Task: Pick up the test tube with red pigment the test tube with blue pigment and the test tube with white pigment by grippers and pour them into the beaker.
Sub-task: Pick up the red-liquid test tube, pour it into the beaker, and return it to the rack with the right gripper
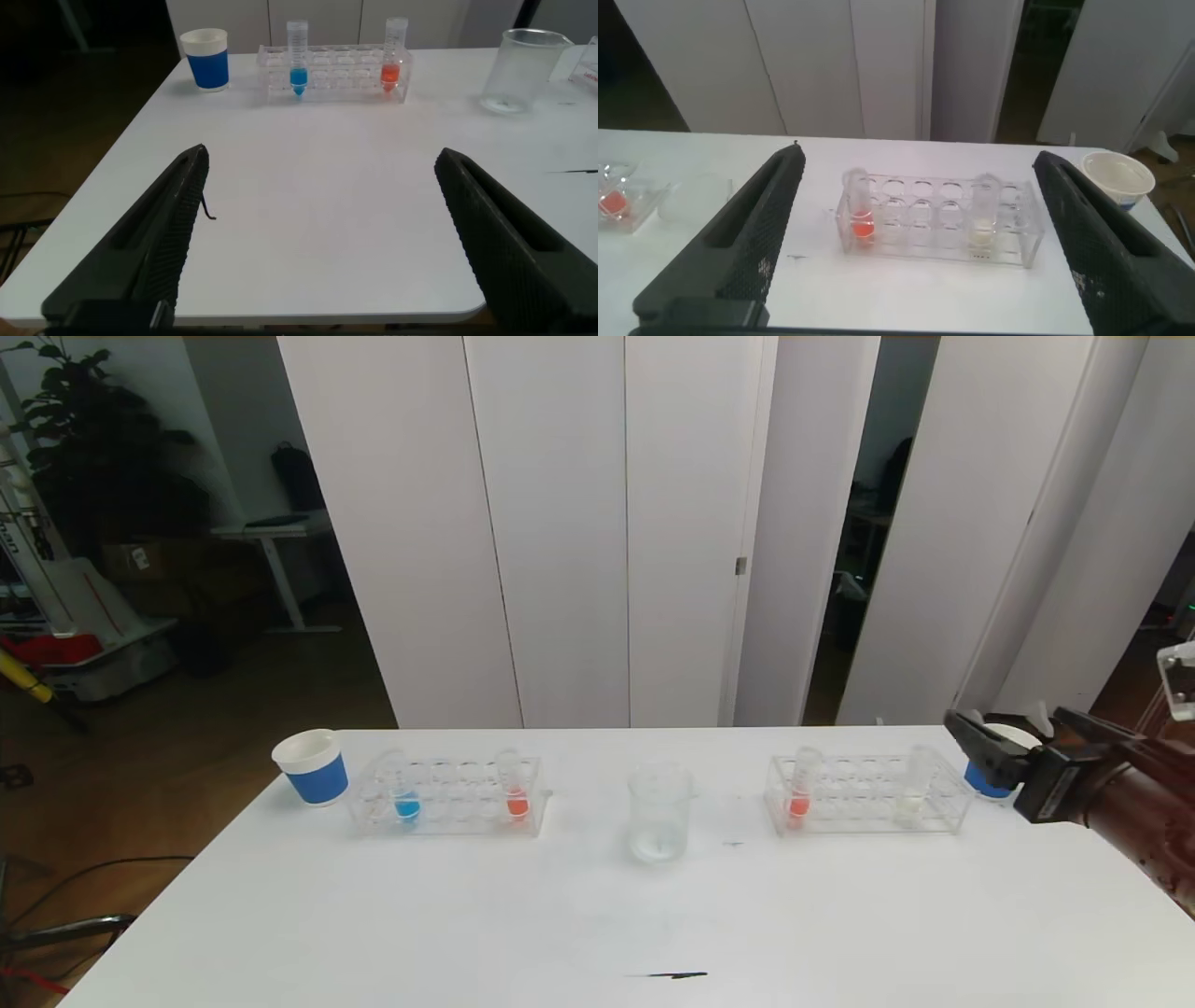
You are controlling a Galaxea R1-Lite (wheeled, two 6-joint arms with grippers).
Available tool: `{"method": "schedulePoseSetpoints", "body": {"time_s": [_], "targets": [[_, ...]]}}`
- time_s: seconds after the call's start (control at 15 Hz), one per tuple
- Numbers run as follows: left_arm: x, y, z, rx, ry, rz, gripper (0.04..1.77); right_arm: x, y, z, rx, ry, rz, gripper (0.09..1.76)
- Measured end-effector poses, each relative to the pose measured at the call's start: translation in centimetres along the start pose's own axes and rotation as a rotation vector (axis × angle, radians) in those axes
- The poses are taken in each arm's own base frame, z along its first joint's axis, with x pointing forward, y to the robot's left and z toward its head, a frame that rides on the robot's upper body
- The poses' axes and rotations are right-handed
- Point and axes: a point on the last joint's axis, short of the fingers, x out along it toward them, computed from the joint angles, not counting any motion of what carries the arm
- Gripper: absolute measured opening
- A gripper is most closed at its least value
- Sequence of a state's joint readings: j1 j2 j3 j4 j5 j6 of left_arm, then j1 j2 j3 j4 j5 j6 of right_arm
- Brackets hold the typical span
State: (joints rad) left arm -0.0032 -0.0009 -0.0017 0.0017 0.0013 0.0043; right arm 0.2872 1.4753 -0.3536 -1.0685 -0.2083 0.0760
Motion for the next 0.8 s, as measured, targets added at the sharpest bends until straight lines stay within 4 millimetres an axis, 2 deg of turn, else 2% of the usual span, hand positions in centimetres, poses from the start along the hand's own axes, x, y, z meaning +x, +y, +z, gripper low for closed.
{"method": "schedulePoseSetpoints", "body": {"time_s": [0.4, 0.6, 0.8], "targets": [[0.0, 0.0, 0.0, 0.0, 0.0, 0.0, 1.73, 1.7, 3.9, -6.7, -0.002, 0.129, -0.082, 1.75], [0.0, 0.0, 0.0, 0.0, 0.0, 0.0, 1.73, 2.7, 4.9, -8.8, -0.037, 0.2, -0.067, 1.75], [0.0, 0.0, 0.0, 0.0, 0.0, 0.0, 1.73, 4.8, 5.9, -10.0, -0.045, 0.201, -0.097, 1.75]]}}
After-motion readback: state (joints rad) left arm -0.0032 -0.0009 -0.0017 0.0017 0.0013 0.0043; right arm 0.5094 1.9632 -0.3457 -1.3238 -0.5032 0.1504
